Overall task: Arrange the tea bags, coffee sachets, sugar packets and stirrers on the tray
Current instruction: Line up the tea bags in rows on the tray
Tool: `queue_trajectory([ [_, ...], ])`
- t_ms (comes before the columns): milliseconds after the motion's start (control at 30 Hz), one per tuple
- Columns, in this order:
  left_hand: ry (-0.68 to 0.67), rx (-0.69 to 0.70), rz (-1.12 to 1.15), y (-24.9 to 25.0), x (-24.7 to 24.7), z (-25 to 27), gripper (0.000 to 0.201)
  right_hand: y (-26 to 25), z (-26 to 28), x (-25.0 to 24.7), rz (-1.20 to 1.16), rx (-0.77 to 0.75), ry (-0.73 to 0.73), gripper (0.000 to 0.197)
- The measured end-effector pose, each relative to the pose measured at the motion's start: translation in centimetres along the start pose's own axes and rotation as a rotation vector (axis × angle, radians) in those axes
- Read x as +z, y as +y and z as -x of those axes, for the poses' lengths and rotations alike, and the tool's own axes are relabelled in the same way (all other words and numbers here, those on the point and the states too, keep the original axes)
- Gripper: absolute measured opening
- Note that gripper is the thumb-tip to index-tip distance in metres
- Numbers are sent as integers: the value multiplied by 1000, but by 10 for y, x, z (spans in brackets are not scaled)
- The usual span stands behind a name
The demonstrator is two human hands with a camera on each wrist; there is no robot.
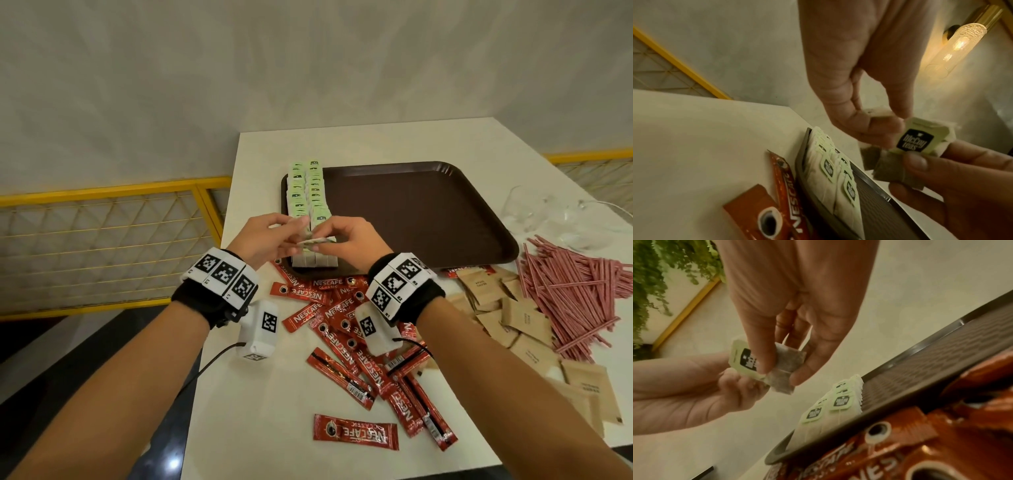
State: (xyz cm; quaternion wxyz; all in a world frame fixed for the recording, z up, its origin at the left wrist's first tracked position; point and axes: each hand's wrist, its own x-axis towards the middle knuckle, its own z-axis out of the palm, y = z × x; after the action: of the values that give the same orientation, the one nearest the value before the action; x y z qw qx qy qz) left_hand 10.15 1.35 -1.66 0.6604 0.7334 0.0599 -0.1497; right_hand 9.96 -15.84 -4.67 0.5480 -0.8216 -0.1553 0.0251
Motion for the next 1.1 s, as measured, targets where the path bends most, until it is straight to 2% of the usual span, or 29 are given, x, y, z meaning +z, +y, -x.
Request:
queue_trajectory([
  [133, 3, -3, 1, 1, -2, -2, 4, 2, 4, -3, -14, 33, -49, 14],
  [233, -10, 11, -88, 0, -4, -3, 11, 0, 6, -13, -71, 136, -53, 17],
  [333, -27, 91, -478, -3, -9, -9, 16, 1, 6, -23, -59, 341, -4, 13],
  [400, -90, 139, -727, -2, -10, -12, 8, 4, 5, -23, -17, 469, -17, 11],
  [433, -106, 169, -804, -1, -10, -13, 6, 5, 4, -23, -2, 509, -29, 11],
  [500, -98, 221, -895, 2, -10, -16, 16, 7, 1, -20, 9, 545, -27, 11],
  [600, -124, 237, -908, 6, -12, -23, 22, 8, -3, -16, -25, 556, -37, 9],
  [733, -280, 197, -802, 5, -13, -31, 23, 11, -8, -10, 2, 575, -57, 13],
  [833, -336, 187, -746, 1, -12, -37, 28, 14, -13, -5, 33, 600, -63, 21],
  [967, -359, 175, -708, -4, -13, -44, 35, 14, -18, -2, 96, 615, -49, 23],
  [1100, -314, 191, -810, -9, -13, -51, 35, 12, -22, -2, 172, 612, -36, 22],
])
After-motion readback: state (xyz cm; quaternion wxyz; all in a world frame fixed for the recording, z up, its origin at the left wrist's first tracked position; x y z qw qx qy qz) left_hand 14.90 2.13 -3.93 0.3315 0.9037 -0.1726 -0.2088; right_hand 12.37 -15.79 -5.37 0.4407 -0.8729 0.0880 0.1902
